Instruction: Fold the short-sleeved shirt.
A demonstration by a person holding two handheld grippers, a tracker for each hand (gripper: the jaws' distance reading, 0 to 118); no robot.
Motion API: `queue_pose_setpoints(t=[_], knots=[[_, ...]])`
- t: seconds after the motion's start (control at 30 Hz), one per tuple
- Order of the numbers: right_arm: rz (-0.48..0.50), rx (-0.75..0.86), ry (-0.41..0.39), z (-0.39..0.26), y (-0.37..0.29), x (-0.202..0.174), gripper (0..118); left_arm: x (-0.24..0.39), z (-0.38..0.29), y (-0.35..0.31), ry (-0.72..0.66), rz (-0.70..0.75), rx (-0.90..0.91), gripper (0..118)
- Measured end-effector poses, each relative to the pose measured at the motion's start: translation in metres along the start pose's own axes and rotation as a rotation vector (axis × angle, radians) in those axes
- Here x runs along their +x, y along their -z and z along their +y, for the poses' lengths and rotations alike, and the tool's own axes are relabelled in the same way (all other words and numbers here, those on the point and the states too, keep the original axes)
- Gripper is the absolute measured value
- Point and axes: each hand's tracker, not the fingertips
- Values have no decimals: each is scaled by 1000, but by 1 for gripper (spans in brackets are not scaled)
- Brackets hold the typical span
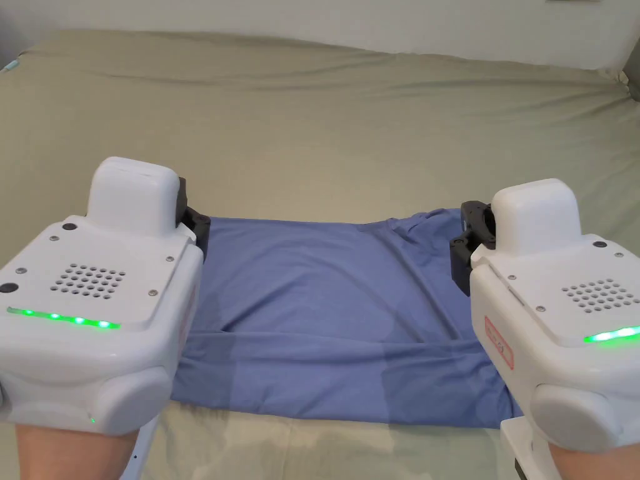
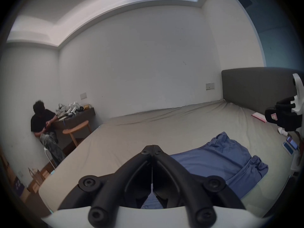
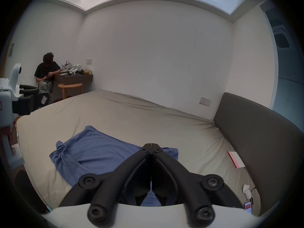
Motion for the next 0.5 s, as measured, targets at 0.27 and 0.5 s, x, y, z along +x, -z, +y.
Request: queue_pose_setpoints(t=[0.27,0.5], knots=[[-6,-19,-10,-11,-1,7,1,-19,-23,20,-51,-94,-239,0],[-15,-80,21,-34,1,21,1,-54,-156,71,-127,-66,-654,14]])
